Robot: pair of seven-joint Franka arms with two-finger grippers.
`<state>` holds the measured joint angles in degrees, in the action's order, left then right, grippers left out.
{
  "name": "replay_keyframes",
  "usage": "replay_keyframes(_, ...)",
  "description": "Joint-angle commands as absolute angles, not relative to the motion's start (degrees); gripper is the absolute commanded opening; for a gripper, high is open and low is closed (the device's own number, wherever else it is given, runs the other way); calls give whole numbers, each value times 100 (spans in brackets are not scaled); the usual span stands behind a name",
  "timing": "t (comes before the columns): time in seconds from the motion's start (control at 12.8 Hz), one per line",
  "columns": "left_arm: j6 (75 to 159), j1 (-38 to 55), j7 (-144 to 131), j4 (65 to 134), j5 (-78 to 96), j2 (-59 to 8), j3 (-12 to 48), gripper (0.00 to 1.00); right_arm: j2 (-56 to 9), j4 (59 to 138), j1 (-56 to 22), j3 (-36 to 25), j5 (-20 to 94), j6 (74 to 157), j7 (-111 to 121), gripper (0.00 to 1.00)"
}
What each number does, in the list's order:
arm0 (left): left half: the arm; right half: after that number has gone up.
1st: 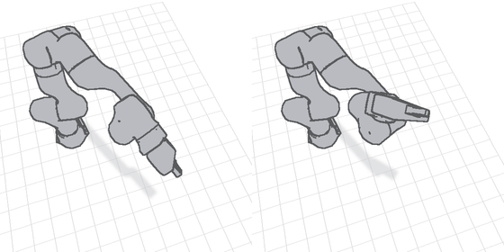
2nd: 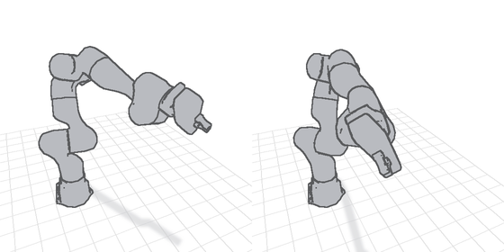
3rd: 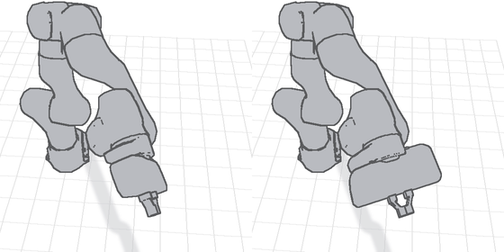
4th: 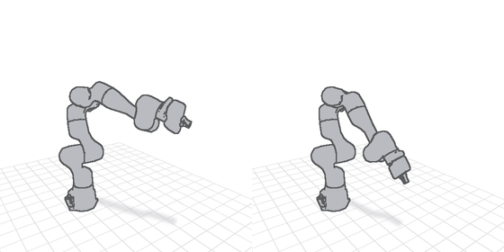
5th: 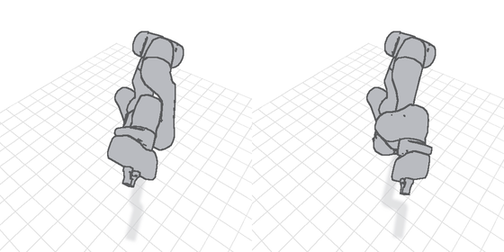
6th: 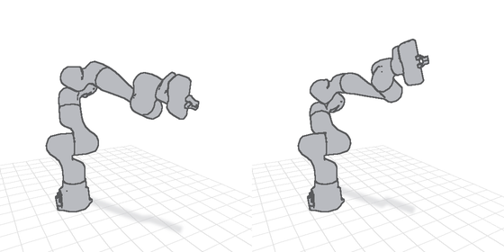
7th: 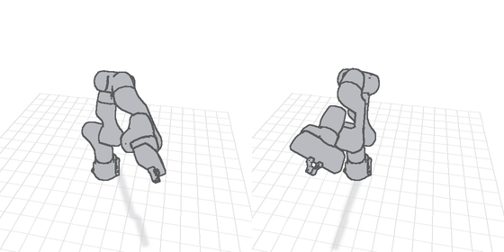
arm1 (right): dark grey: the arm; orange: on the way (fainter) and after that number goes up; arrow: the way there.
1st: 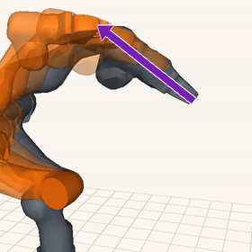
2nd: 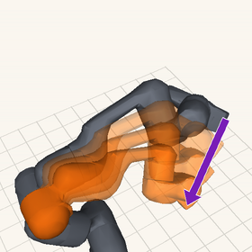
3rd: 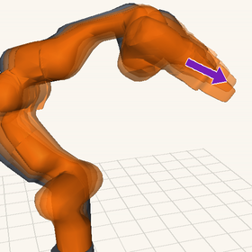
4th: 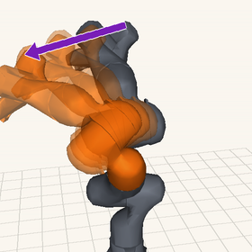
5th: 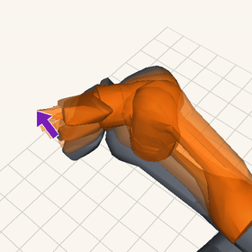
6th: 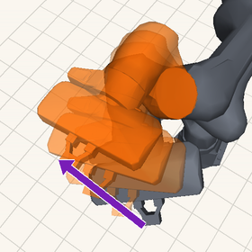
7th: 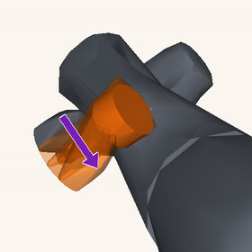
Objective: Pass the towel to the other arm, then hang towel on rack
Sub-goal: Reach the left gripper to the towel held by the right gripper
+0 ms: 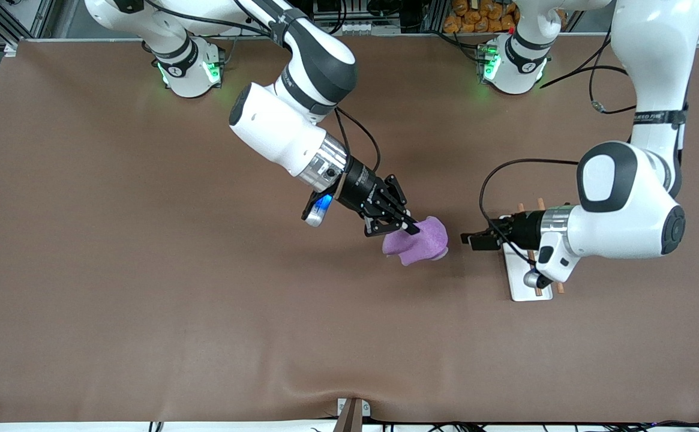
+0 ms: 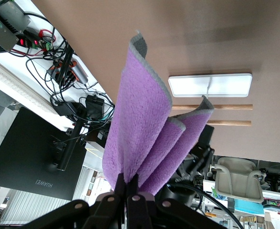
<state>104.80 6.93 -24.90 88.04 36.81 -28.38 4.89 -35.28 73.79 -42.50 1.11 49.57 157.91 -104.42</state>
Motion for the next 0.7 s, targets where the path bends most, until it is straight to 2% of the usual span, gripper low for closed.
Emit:
replay_keyframes(0.0, 10722, 809, -2959, 8605, 4286, -3111, 475, 100, -3647, 7189, -4254, 114, 4992, 15838, -10617, 0)
replay_keyframes(0.31, 10854, 1019, -4549, 8604, 4904, -3269, 475, 100, -3647, 7189, -4254, 114, 4983, 15829, -10608, 0)
replay_keyframes(0.62, 10776, 1239, -6017, 8499, 4764, -3112, 475, 100, -3647, 7189, -4254, 114, 4983, 15820, -10608, 0)
